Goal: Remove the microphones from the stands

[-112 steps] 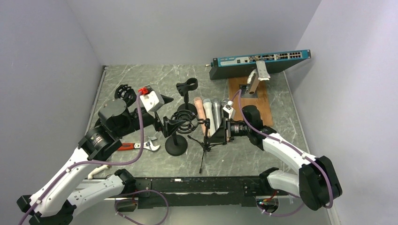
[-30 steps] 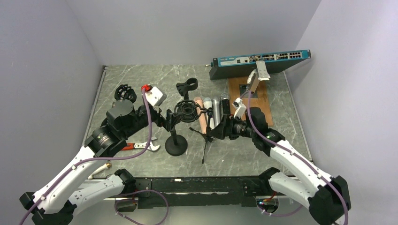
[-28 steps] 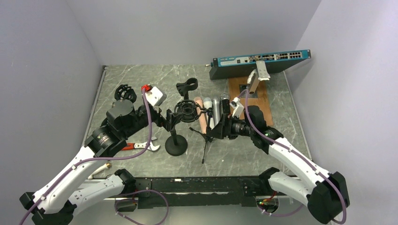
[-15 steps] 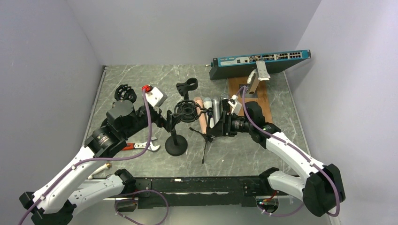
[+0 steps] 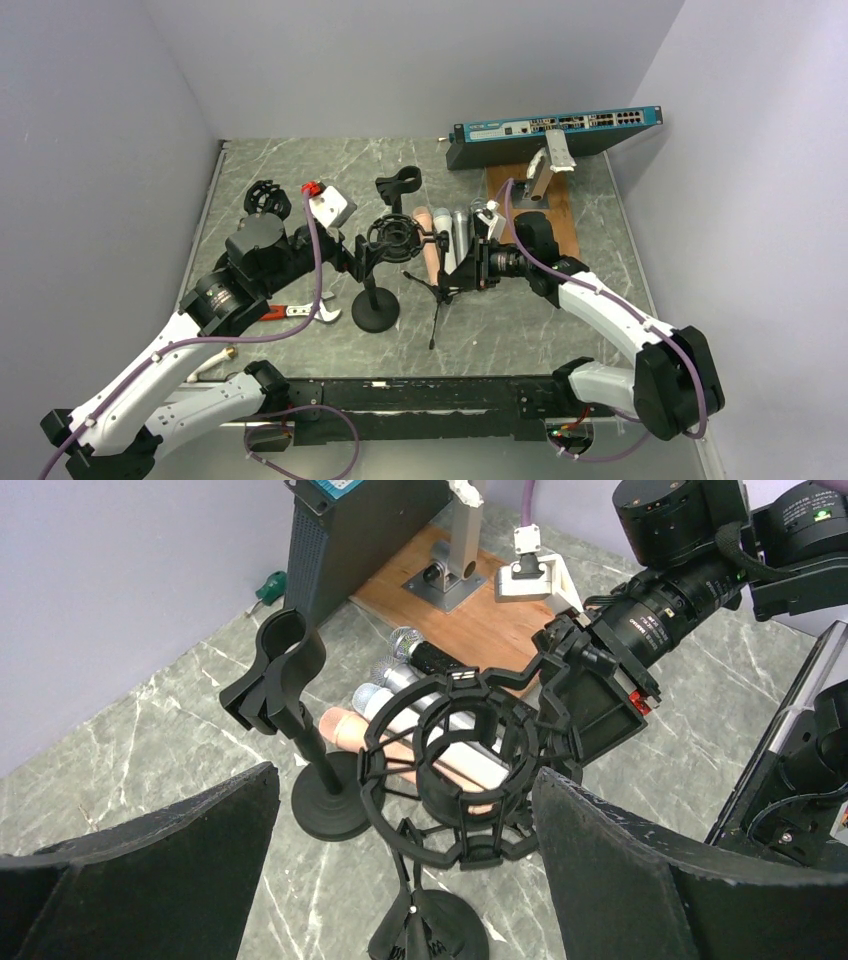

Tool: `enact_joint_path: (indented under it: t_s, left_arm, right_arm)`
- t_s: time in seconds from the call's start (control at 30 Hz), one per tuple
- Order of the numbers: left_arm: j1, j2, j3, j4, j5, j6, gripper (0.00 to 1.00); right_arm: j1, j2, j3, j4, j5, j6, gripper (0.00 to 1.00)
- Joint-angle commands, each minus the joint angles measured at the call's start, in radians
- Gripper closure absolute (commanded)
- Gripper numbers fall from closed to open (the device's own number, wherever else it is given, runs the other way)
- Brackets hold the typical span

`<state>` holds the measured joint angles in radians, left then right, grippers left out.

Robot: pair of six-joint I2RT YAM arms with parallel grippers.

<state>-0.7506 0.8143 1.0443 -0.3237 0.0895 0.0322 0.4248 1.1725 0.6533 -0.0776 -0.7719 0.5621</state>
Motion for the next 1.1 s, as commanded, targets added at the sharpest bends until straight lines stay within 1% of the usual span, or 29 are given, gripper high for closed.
enact_joint_path:
  t_s: [0.0,0.1,0.17,0.37,0.47,0.57,0.67,0.73,0.83,1.07]
  left_arm:
    - [-0.004,-0.007,0.041,0.011,0.015,-0.009,0.01]
    - [-0.004,-0.005,0.043,0.009,0.013,-0.01,0.01]
    - [-0.005,-0.004,0.042,0.009,0.013,-0.008,0.01]
    - [-0.004,0.008,0.045,0.008,0.032,-0.014,0.01]
    - [-0.004,0.015,0.048,0.007,0.035,-0.015,0.01]
    - [-0.005,0.022,0.05,0.005,0.037,-0.016,0.01]
    - [-0.005,0.025,0.049,0.004,0.04,-0.018,0.01]
    - [-0.005,0.026,0.048,0.005,0.038,-0.017,0.01]
    - [-0.004,0.029,0.049,0.006,0.037,-0.017,0.01]
    - [-0.005,0.032,0.048,0.005,0.035,-0.017,0.01]
  right_arm:
    - [-0.004,0.02,0.017,0.07,-0.064,-0.053,0.71]
    - [-0.004,0.026,0.022,0.055,-0.048,-0.073,0.85]
    - [-0.005,0.022,0.028,0.034,-0.011,-0.093,0.99]
    - [-0.001,0.007,0.007,-0.019,0.151,-0.146,1.0]
    - [0.033,-0.009,-0.003,-0.043,0.279,-0.166,1.0]
    - [0.11,-0.055,-0.014,-0.042,0.446,-0.191,1.0]
    - [0.225,-0.108,-0.016,-0.042,0.662,-0.225,1.0]
    - [0.292,-0.125,-0.009,-0.046,0.775,-0.254,1.0]
    - [0.385,-0.146,-0.008,-0.025,0.906,-0.309,1.0]
    - [0.517,-0.154,0.02,-0.027,1.144,-0.403,1.0]
